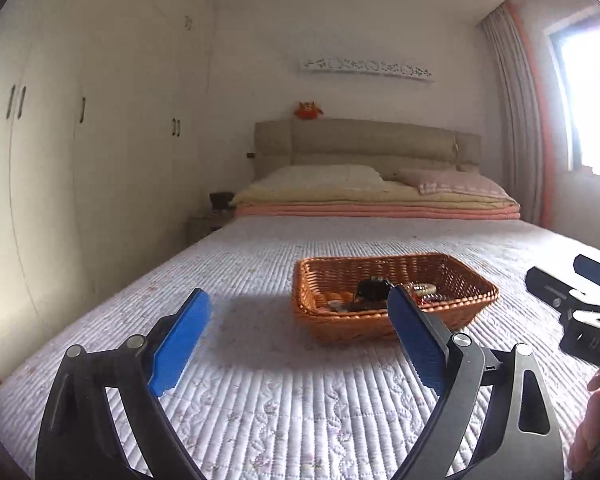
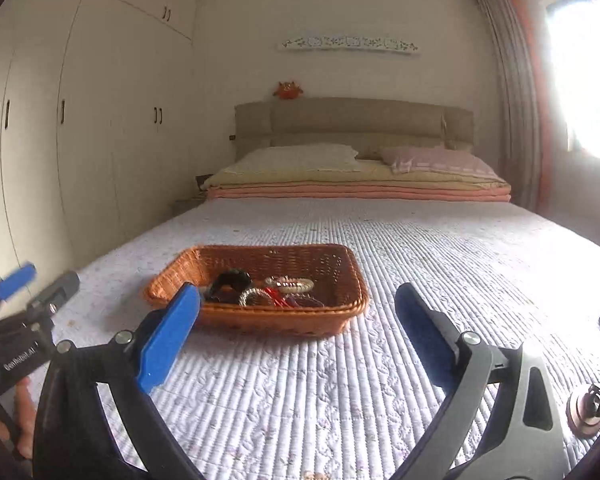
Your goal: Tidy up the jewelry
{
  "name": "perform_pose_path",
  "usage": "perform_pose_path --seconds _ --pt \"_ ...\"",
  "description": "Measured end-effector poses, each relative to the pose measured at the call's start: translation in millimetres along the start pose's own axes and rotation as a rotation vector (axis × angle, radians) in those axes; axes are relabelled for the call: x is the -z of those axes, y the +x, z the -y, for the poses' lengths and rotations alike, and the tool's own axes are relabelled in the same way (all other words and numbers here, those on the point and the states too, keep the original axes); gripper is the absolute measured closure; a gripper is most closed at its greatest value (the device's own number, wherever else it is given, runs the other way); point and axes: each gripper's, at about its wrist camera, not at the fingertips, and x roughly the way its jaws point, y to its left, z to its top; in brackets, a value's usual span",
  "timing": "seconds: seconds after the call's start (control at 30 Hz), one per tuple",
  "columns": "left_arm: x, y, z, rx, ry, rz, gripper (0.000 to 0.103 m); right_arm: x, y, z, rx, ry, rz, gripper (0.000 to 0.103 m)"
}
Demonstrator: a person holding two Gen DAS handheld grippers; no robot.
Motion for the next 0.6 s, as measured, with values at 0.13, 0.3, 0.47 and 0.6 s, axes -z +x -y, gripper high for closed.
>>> perform_pose_path --seconds 0.13,0.3,0.47,0.6 --pt "9.2 -1.7 1.4 -0.027 -0.011 0.024 0.015 16.7 -2.6 -4.8 -0.02 -0.001 0.021 0.009" --pt "11.5 -8.8 -3.5 -0.034 -0.042 0.042 0.01 24.5 -5.1 -2.0 -0.007 0.011 0.057 0.009" --pt "15.0 -15.7 -7.9 -0.012 -0.065 0.048 0.008 31.6 -4.6 -7.8 0.005 -0.02 0.065 0.009" --pt "15.7 -22.1 -3.9 -0.023 -0.048 0.079 0.008 34.5 -6.5 -13.7 0.002 -0.051 0.065 0.008"
